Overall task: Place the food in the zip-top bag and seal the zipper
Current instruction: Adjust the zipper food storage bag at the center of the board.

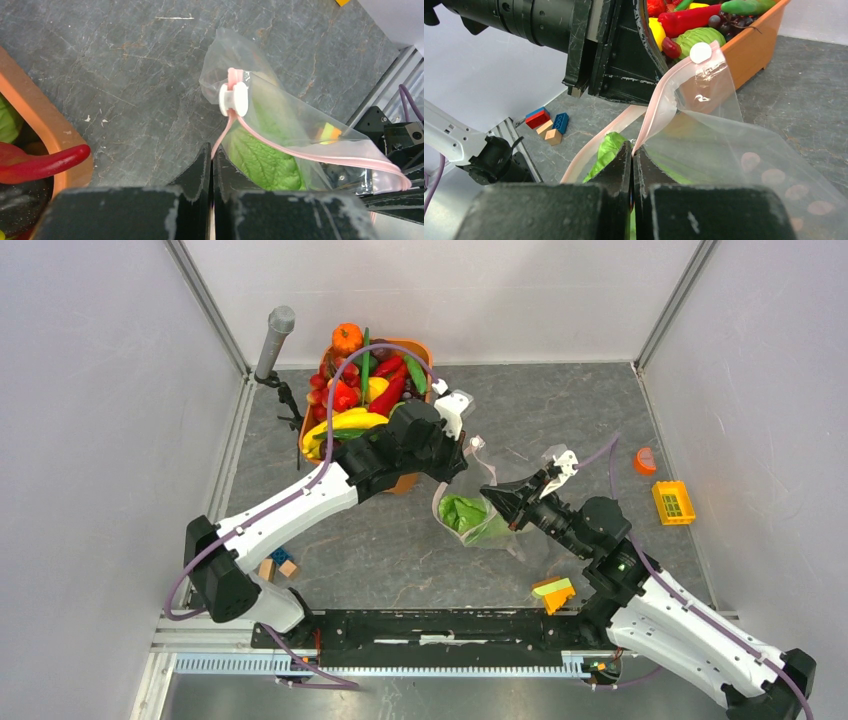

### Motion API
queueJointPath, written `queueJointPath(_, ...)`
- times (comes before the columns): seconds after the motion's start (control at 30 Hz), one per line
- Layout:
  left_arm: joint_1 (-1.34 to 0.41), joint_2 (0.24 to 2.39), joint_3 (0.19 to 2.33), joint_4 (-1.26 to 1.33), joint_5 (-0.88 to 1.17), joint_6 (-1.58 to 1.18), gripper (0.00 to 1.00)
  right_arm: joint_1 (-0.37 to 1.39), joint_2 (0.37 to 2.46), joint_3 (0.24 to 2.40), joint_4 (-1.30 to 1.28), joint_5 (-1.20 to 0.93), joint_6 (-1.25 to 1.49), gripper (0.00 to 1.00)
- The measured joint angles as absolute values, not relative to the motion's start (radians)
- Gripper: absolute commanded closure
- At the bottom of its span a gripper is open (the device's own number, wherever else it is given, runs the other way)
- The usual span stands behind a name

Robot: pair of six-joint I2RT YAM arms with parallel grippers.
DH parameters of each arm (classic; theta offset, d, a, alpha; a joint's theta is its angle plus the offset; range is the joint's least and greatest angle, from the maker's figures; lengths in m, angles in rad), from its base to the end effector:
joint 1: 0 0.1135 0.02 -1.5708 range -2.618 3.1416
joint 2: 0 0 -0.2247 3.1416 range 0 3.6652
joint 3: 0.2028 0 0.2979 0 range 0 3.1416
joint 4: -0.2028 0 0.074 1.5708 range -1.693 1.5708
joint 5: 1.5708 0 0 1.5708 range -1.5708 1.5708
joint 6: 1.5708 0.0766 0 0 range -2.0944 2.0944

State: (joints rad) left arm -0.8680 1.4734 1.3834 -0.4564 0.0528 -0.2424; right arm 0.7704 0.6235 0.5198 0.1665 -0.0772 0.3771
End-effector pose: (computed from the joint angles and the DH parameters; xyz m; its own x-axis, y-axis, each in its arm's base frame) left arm 0.2702 -0.3252 0.2925 -0.5159 0.2382 -0.8228 0.6874 0.6883 -0.2317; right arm 0.1998 0.2021 0.2836 -0.2341 0.2844 -0.9297 -0.7135 0.5993 0.3630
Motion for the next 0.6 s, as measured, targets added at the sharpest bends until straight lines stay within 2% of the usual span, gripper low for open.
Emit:
queueJointPath(0.03,-0.865,1.473,1.382,-0.454,0.052,-0.242,0.97,0.770,0.619,0.519,0.165,-0.073,0.382,1.00)
queueJointPath(0.07,-0.862,1.473,1.378,-0.447,0.050,-0.242,0.91,0.770,0.617,0.519,0.165,-0.071,0.389,1.00)
queueJointPath(0.1,-0.859,1.472,1.375,-0.436,0.046,-0.244,0.79,0.770,0.616,0.520,0.162,-0.069,0.393,1.00)
queueJointPath(0.13,-0.857,1.469,1.368,-0.424,0.043,-0.245,0.61,0.770,0.617,0.523,0.155,-0.066,0.397,1.00)
queueJointPath(0.2,-0.852,1.460,1.350,-0.408,0.037,-0.252,0.31,0.770,0.630,0.542,0.131,-0.059,0.400,1.00)
queueJointPath(0.27,-0.847,1.448,1.337,-0.406,0.031,-0.261,0.14,0.770,0.641,0.557,0.118,-0.048,0.401,1.00)
queueJointPath(0.43,-0.839,1.390,1.307,-0.402,0.025,-0.270,0.01,0.772,0.636,0.559,0.112,0.006,0.415,1.00)
queueJointPath(0.6,-0.830,1.287,1.281,-0.424,0.023,-0.266,0.00,0.772,0.636,0.545,0.129,0.044,0.449,1.00)
